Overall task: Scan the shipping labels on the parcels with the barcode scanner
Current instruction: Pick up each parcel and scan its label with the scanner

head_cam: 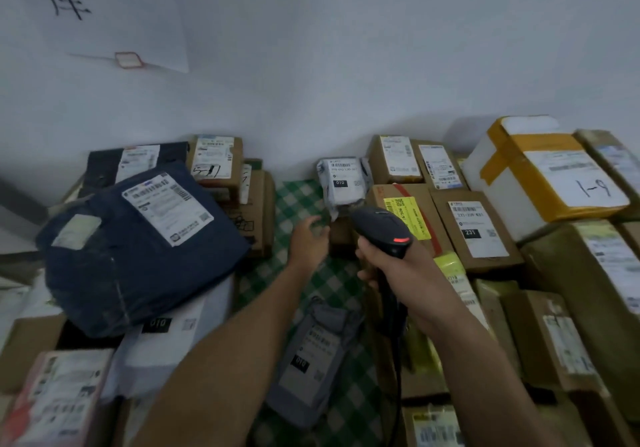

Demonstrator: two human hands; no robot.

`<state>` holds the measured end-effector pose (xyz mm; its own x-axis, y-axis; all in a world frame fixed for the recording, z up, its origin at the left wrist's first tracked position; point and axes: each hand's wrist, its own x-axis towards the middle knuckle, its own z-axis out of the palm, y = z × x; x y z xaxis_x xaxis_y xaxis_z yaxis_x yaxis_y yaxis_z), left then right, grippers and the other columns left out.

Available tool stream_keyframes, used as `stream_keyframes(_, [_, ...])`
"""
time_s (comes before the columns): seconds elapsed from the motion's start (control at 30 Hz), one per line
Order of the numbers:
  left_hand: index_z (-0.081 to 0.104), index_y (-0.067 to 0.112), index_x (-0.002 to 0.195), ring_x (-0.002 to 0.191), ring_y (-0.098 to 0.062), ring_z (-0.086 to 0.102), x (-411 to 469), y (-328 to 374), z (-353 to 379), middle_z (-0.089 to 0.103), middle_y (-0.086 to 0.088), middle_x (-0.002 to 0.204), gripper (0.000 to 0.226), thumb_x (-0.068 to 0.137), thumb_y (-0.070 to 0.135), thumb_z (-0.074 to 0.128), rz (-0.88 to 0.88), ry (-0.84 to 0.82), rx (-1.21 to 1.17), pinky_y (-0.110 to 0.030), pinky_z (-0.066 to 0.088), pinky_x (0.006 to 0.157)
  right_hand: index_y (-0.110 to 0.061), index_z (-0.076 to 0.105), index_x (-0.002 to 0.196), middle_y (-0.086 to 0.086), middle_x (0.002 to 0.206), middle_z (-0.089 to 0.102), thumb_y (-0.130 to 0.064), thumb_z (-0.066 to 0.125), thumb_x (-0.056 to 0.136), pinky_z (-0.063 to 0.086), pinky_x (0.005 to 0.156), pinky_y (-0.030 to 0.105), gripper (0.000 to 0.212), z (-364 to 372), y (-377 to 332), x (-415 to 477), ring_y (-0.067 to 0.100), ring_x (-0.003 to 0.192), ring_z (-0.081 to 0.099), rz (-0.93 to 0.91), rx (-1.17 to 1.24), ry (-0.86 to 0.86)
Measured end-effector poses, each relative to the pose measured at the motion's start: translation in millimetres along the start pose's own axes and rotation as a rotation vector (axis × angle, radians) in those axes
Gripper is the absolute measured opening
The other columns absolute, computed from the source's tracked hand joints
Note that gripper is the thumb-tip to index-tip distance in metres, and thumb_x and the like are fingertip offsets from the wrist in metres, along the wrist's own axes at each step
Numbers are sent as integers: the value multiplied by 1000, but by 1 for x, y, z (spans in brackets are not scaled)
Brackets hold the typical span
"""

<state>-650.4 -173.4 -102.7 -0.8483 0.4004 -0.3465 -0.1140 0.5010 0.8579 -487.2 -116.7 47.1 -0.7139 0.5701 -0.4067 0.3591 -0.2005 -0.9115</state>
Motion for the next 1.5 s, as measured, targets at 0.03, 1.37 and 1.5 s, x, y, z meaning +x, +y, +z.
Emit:
stream_keyframes(0.03, [59, 14, 142, 129, -20, 56, -20, -11, 0, 59, -2, 143, 42, 102, 25, 64, -12, -3, 3, -22, 39, 97, -27, 67, 123, -4, 95, 78, -26, 74, 96, 54, 62, 24, 27, 1, 1, -8, 14, 74, 74, 3, 9, -1])
stream_keyframes(1.37, [56, 26, 103, 97, 0, 64, -266, -79, -61, 65, 11, 105, 4, 106, 28, 57, 53, 76, -217, -14, 52, 71, -39, 69, 118, -12, 103, 78, -29, 79, 92, 62, 89, 46, 29, 0, 100, -154, 20, 104, 72, 45, -5, 122])
stream_keyframes(1.5, [57, 24, 106, 97, 2, 65, -300, -63, -82, 66, 10, 107, 11, 106, 34, 54, 158, 87, -271, -19, 57, 76, -39, 64, 123, -15, 110, 74, -31, 75, 95, 53, 79, 28, 31, 8, 94, -170, 7, 104, 66, -27, -5, 159])
